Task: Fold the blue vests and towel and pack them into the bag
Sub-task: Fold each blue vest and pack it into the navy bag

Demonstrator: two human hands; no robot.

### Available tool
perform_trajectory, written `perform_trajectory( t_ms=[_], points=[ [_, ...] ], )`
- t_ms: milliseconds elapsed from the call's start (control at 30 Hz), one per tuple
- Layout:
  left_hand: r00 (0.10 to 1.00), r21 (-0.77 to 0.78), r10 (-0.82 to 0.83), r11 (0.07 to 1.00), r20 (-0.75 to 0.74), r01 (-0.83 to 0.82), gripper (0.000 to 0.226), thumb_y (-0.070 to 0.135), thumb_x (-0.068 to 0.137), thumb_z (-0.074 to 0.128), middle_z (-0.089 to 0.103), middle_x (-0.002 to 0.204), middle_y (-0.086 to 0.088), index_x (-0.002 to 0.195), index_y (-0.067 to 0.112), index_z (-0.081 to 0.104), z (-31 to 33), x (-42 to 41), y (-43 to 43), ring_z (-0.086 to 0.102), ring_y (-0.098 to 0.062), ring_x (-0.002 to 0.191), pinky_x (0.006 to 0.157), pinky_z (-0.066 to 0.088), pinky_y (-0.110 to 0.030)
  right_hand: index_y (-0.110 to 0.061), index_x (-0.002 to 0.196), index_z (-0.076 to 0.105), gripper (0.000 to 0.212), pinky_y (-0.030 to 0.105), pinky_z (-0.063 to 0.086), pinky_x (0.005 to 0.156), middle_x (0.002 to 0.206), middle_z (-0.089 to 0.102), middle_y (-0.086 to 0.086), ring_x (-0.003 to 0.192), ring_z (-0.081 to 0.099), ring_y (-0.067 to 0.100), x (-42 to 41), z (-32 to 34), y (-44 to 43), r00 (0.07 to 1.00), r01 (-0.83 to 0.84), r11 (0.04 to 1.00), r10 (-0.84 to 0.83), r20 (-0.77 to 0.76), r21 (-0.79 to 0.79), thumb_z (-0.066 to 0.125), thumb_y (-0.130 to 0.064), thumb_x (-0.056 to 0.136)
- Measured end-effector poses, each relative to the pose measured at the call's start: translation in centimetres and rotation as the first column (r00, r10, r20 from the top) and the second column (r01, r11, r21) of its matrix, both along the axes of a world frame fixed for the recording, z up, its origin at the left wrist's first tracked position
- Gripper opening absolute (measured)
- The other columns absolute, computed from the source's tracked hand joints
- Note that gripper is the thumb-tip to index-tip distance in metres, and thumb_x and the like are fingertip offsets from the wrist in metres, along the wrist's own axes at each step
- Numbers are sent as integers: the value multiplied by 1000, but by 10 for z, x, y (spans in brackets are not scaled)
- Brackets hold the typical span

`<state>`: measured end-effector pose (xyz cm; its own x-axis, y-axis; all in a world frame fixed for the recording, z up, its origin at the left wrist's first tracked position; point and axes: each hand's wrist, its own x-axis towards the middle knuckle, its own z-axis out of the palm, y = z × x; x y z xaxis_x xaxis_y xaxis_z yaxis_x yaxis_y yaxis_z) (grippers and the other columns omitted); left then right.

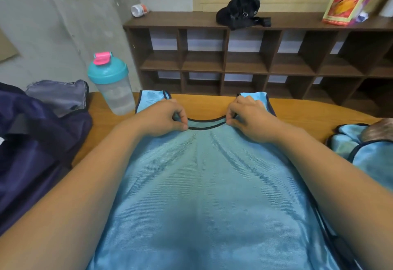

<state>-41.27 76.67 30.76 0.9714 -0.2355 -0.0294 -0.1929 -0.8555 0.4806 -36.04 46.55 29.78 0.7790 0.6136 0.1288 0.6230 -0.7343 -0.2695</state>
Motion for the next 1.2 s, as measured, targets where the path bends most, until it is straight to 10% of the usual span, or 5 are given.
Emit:
perform_trajectory(
  t_ms=[267, 933, 1200],
  points=[
    [953, -31, 155, 988, 262, -152, 14, 25, 92, 81, 55, 100, 9, 83, 28, 70, -10, 4, -11, 56, -12, 97, 92, 49, -33, -28, 96, 55, 13, 41, 36, 84, 94, 48, -3, 92, 44, 23, 0, -6, 6, 950, 89, 996, -93, 299, 25, 55, -15, 100],
    [984, 127, 73, 987, 164, -94, 15, 16, 96, 71, 52, 104, 10, 84, 25, 71, 0, 19, -2, 60, -9, 91, 83, 49, -24, -31, 91, 60, 13, 43, 52, 89, 93, 61, -10, 93, 56, 15, 2, -18, -5, 985, 169, 948, -167, -31, 271, 63, -22, 101],
    [964, -63, 237, 971, 125, -231, 34, 31, 90, 82, 53, 112, 7, 114, 30, 58, -1, 26, 13, 56, -2, 89, 73, 41, -20, -25, 101, 60, 3, 28, 49, 71, 93, 64, -6, 86, 61, 12, 4, -2, -5, 958, 285, 899, -275, -78, 333, 62, -24, 103]
  ],
)
